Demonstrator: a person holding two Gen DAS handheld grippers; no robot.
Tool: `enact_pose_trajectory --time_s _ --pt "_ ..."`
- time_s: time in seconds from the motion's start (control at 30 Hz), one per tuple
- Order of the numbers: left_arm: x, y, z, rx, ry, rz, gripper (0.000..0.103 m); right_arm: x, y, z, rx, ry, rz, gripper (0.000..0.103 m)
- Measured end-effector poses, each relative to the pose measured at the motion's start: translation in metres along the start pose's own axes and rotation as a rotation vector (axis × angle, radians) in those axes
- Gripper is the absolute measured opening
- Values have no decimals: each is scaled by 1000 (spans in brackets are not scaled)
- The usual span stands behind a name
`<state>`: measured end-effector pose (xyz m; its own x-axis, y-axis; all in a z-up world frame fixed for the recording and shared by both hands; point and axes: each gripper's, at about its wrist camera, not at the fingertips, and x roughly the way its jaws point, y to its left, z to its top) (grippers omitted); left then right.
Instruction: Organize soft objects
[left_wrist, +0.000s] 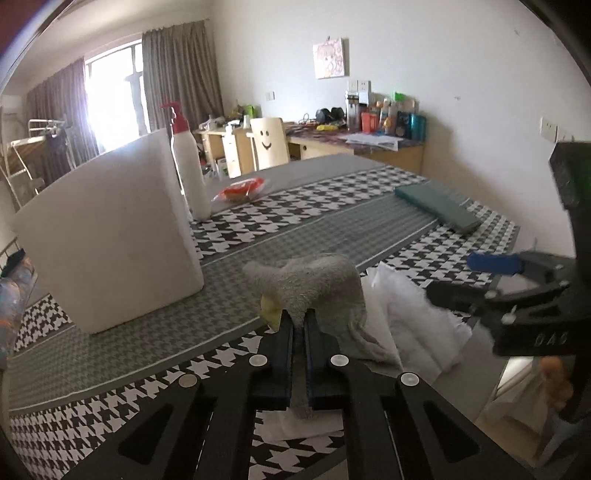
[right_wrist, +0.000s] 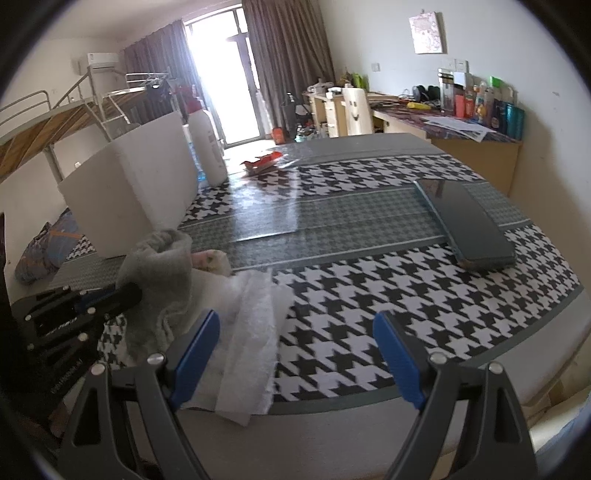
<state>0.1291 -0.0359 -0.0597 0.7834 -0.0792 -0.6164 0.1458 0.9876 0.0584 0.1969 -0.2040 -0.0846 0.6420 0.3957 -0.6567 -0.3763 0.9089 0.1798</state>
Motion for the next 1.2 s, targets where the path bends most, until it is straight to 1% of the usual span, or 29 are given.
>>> enact_pose_trajectory --time_s 0.07,0.17,0.27,0.37,0.4,0.43,0.5,0.57,0.7,0.8,0.83,0.87,0.9,0.97,1.0,1.03,1.07,1.1,1.17,1.2 --pt "-2 4 0 -16 -3 -6 5 3 6 0 -8 11 35 88" --pt "-4 6 -2 -26 -4 -9 5 11 15 -1 -22 29 39 88" --pt "-6 7 -4 -33 -7 -21 5 21 23 2 -21 57 64 88" --pt "-7 11 -5 -45 -9 -25 5 26 34 5 -43 55 74 88" --pt "-8 13 -5 -48 -11 -26 5 28 37 5 -58 54 72 83" --pt "-8 13 -5 -48 -11 -27 5 32 41 6 -71 63 64 72" --pt "-8 14 -6 -52 -12 -28 5 44 44 5 -83 113 51 64" --pt "-7 14 -7 -52 -6 -34 5 45 47 5 -96 104 30 62" --pt "-5 14 -8 -56 -5 -43 5 40 50 8 -87 100 59 61" --pt "-5 15 -8 -57 -7 -42 5 46 56 8 -112 130 71 61" --pt "-5 16 -8 -58 -7 -40 5 49 57 8 -116 140 65 61" --pt "-5 17 -9 -61 -8 -37 5 53 59 6 -130 153 53 59" --pt "-5 17 -9 -63 -7 -37 5 54 62 5 -147 141 30 52" --pt "-6 19 -10 -66 -8 -37 5 54 65 4 -167 146 4 41" --pt "-7 21 -11 -69 -9 -37 5 54 64 5 -165 150 -3 27" --pt "-8 22 -11 -72 -9 -37 5 54 64 5 -168 151 -7 20" --pt "-9 25 -10 -80 -8 -35 5 55 65 4 -181 153 -13 7" --pt "-11 29 -10 -87 -16 -25 5 55 67 3 -199 152 -11 3" --pt "-17 37 -7 -98 -35 -8 5 55 62 5 -179 167 20 1" --pt "-21 40 -6 -105 -41 -6 5 53 55 7 -153 160 14 1"
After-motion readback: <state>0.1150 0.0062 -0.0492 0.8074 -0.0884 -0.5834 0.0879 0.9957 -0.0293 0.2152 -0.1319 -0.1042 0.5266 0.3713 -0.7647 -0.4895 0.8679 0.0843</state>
